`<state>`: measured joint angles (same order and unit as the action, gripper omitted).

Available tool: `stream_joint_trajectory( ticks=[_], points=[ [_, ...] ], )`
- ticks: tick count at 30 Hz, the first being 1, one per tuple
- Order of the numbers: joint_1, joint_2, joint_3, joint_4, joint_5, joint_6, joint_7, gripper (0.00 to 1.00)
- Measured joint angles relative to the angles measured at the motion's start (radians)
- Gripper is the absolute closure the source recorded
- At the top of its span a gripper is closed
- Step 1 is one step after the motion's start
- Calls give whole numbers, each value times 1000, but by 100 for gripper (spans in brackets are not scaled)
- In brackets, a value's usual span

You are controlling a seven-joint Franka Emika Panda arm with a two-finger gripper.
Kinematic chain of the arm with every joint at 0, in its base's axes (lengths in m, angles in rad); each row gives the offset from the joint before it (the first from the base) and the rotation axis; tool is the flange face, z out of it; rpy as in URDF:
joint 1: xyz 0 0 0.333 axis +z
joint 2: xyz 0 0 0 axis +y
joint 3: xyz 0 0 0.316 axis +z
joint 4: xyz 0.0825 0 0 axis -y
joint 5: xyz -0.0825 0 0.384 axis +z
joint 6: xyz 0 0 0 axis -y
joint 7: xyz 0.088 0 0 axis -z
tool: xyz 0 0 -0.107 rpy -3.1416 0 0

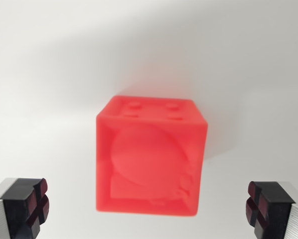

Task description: Destack cube

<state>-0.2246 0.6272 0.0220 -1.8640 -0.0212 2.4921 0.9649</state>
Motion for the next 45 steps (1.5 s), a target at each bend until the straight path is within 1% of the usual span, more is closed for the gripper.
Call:
stream_joint_trajectory(
  ticks=[11, 24, 28, 45],
  points=[
    [0, -76, 1, -10, 1, -65, 0, 0],
    [0, -163, 1, -8, 3, -154, -1, 0],
    [0, -190, 1, -1, 4, -186, -2, 0],
    [0, -264, 1, 35, 7, -298, -5, 0]
  ],
)
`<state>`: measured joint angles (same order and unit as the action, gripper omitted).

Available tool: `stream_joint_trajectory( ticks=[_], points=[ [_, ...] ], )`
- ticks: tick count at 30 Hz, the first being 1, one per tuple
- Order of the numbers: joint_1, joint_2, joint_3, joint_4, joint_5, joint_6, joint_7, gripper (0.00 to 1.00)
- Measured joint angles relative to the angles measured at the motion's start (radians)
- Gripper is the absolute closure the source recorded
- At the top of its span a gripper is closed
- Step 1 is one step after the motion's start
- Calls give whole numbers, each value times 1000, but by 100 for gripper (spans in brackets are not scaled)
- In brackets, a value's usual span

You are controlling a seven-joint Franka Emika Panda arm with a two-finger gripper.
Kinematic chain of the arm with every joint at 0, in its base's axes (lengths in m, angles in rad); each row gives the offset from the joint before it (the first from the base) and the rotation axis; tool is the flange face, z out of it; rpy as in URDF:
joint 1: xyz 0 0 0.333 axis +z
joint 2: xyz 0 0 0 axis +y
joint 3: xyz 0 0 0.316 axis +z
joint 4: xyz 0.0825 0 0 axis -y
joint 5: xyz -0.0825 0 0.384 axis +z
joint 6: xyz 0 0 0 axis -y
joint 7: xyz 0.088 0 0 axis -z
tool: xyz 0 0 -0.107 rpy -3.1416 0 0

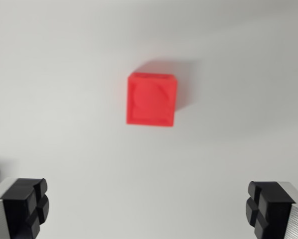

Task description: Destack cube

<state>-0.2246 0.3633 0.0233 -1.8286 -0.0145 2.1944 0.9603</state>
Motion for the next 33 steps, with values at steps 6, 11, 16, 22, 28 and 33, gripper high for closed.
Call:
stream_joint_trajectory(
  ticks=[6, 11, 16, 22, 28, 33],
  points=[
    [0, -23, 0, 19, 1, -42, -1, 0],
    [0, -40, 0, 36, 1, -76, -1, 0],
    [0, -51, 0, 52, 2, -102, -2, 0],
    [0, -63, 0, 72, 2, -134, -2, 0],
    [0, -72, 0, 84, 2, -155, -2, 0],
    [0, -75, 0, 93, 2, -167, -3, 0]
  ],
)
